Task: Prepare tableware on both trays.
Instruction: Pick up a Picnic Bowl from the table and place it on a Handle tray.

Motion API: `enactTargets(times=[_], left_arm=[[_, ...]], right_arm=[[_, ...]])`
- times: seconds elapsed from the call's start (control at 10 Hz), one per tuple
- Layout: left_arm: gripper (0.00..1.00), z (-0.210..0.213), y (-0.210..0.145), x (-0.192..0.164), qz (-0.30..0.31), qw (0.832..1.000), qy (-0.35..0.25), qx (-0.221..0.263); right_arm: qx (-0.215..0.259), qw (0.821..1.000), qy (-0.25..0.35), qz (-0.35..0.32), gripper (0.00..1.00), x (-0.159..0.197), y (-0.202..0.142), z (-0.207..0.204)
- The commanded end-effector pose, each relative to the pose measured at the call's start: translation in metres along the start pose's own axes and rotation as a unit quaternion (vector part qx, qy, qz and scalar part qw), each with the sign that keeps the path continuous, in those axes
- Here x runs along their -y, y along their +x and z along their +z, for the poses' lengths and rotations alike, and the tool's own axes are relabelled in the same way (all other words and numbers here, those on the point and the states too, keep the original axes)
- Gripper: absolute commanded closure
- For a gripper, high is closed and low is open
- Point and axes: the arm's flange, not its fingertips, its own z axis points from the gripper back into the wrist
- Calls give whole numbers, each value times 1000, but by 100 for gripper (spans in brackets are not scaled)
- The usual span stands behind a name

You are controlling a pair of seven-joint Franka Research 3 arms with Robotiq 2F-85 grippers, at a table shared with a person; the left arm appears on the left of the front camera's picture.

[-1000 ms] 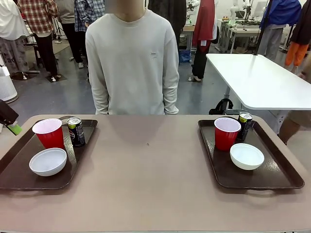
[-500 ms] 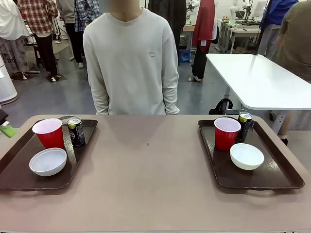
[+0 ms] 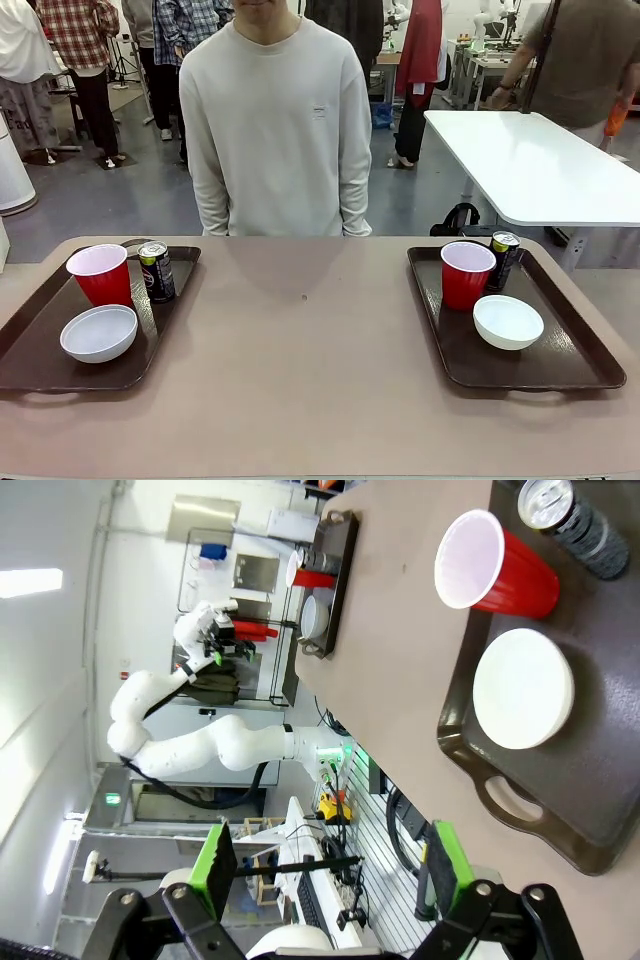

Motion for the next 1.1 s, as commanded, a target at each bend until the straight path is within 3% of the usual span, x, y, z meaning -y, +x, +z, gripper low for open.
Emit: enactTargets(times=[0.0,0.2,0.5,0.7,0.8,1.0], left_arm=[[0,19,-13,-13,47,995,-48,75],[0,40,-40,-29,59,990,-54,118],[0,58,-55,-24,84,973,-3,214],[0,62,-49,-10,86,972,0,219],[0,74,-64,-31,72,977,-9,202],[0,74,-64,-31,72,977,-9,202]], right_arm=[[2,1000,4,-3,0,-2,-2,-2],[2,1000,4,-3,0,-2,-2,-2],[2,1000,4,-3,0,-2,-2,-2],[2,1000,4,-3,0,-2,-2,-2],[2,1000,4,-3,0,-2,-2,-2],[2,1000,4,-3,0,-2,-2,-2]])
